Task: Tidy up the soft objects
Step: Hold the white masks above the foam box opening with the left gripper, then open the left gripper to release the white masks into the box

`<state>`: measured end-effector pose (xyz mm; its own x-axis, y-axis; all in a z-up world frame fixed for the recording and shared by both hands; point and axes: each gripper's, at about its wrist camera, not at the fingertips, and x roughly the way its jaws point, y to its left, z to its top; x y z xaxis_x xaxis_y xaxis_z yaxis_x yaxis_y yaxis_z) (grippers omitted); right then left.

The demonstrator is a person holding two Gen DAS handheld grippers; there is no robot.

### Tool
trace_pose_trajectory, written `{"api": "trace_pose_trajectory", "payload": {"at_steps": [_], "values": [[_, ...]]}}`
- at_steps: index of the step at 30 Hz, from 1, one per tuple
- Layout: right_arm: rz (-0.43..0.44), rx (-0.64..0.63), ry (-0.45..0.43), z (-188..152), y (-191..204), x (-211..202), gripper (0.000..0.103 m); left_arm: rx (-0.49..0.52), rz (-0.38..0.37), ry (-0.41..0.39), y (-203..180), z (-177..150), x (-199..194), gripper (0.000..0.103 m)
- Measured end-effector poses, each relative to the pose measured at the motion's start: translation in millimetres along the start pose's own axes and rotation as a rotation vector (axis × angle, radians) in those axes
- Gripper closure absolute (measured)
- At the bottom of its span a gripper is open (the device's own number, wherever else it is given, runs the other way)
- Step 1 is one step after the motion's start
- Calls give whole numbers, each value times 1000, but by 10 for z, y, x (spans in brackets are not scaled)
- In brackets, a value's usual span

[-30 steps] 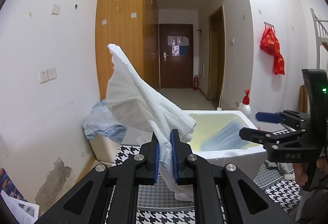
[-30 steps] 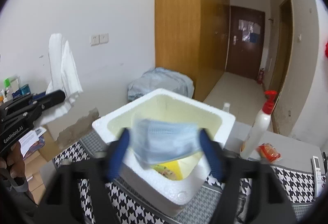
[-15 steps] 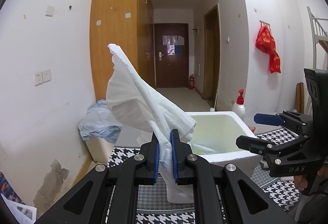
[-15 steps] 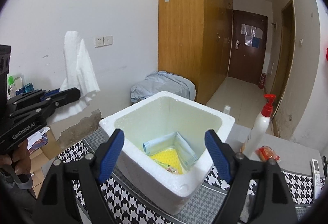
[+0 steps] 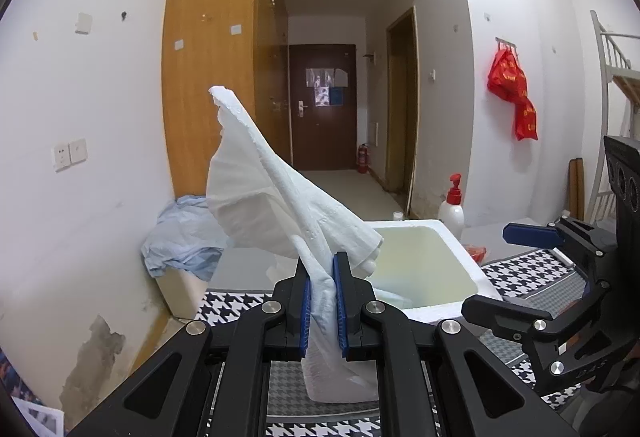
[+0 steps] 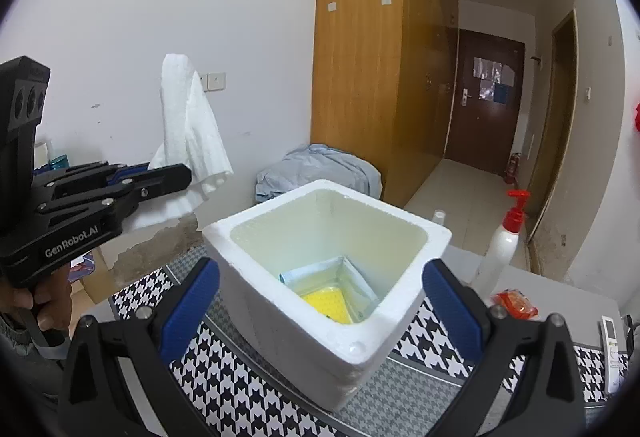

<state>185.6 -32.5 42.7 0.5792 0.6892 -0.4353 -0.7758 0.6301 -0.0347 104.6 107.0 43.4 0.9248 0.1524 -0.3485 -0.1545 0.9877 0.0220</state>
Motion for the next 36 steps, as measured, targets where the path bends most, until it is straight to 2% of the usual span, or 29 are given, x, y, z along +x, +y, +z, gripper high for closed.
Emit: {"api": "trace_pose_trajectory", "payload": {"at_steps": [28,36], "values": [[-132,58,-22,-222,-424,-342,0,38,-146,34,-405,84,343,92],[-157,82,-14,-302,-582,-395,0,38,-163,58,-470,110,491,92]]}}
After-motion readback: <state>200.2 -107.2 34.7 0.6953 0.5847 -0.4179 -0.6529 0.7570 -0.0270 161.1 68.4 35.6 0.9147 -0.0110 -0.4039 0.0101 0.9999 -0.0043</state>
